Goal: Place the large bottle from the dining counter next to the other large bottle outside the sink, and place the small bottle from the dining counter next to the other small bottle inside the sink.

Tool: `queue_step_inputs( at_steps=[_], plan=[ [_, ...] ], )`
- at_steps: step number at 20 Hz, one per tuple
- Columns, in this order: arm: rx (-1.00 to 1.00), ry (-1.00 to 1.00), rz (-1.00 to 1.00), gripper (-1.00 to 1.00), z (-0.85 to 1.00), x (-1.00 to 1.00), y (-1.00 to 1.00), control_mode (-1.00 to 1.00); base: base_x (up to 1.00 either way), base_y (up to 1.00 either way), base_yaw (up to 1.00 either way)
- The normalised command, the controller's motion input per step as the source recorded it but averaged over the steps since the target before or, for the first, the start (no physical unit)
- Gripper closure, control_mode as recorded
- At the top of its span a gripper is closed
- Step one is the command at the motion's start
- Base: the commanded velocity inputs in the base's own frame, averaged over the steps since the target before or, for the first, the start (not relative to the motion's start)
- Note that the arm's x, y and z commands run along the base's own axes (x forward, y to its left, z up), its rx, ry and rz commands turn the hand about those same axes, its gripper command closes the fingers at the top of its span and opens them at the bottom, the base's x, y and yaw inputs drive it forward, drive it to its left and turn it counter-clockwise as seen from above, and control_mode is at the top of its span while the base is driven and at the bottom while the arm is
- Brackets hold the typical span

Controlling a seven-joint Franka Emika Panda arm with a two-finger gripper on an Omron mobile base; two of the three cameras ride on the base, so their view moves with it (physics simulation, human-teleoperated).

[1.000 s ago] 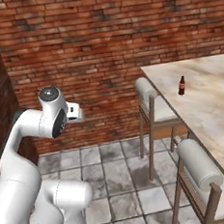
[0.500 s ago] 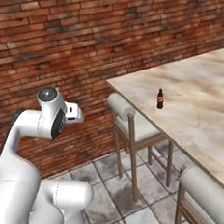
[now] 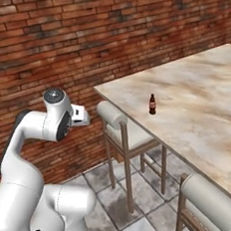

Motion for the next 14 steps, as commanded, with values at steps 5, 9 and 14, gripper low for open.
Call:
queue_step_inputs(
  at_steps=[5, 9, 14],
  plan=[
    [0.0, 0.0, 0.0, -1.0, 0.0, 0.0, 0.0, 1.0, 0.08, -0.1, -0.12],
    [0.0, 0.0, 0.0, -1.0, 0.0, 0.0, 0.0, 1.0, 0.16, -0.19, -0.15],
    [0.0, 0.0, 0.0, -1.0, 0.0, 0.0, 0.0, 1.0, 0.2, -0.16, -0.21]
  ],
)
